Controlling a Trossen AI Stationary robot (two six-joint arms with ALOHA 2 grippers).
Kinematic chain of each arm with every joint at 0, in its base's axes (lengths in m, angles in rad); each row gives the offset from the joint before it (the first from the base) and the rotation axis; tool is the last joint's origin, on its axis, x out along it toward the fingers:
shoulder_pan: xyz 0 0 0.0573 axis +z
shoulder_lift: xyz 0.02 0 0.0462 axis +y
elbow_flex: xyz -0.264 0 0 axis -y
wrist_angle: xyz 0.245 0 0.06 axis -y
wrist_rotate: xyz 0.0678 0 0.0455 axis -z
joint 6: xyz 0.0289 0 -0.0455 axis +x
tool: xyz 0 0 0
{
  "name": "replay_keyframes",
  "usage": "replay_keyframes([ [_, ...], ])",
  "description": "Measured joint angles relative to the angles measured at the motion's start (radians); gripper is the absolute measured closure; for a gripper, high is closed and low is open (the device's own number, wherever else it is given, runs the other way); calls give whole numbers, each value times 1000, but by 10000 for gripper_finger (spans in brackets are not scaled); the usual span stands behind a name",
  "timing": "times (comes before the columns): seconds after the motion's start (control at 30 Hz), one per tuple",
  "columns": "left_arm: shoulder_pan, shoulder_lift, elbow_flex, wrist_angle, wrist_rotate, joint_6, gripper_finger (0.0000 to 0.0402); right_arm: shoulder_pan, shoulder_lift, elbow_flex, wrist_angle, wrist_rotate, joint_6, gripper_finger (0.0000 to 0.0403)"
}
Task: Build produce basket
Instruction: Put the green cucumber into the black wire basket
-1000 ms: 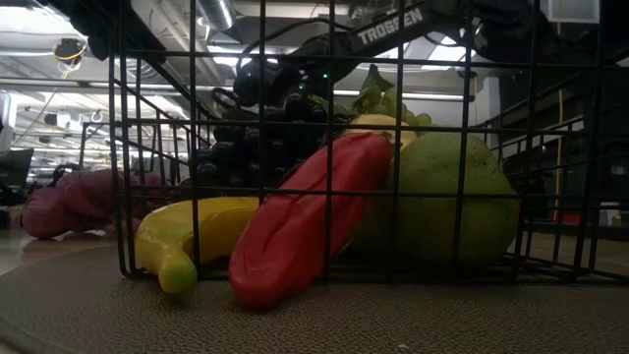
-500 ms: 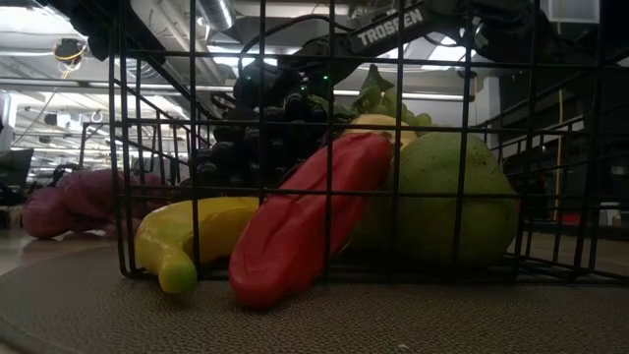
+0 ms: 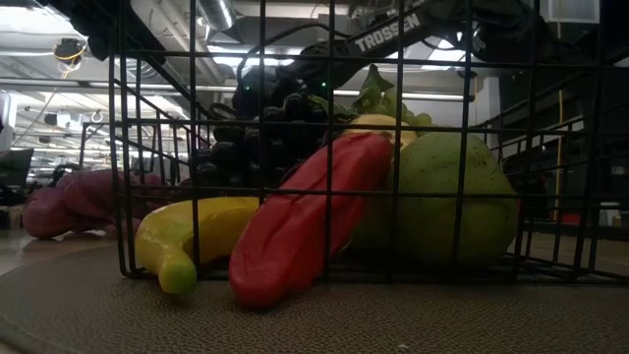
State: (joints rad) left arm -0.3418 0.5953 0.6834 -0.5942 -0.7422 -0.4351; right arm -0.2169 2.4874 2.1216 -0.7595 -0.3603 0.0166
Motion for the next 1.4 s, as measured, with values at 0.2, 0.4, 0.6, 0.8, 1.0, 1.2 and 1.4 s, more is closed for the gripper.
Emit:
replay_keyframes([
  [0.2, 0, 0, 0, -3, 0, 0, 296, -4, 26, 1, -3, -3, 0, 210],
  [0.4, 0, 0, 0, -10, 0, 0, 296, -9, 27, 5, 1, 32, 3, 219],
  [0.6, 0, 0, 0, -20, 0, -1, 296, -10, 28, 8, 8, 50, 97, 266],
  [0.8, 0, 0, 0, -20, 0, -3, 296, -15, 21, 9, 9, 60, 109, 291],
  [1.0, 0, 0, 0, -20, 3, -11, 296, -17, 11, 142, -111, 132, 94, 291],
  [1.2, 0, 1, -1, -19, 4, -34, 296, -9, -62, 186, -178, 191, 96, 294],
  [1.4, 0, 1, -1, -20, 4, -35, 296, 34, -187, 188, -291, 248, 101, 294],
])
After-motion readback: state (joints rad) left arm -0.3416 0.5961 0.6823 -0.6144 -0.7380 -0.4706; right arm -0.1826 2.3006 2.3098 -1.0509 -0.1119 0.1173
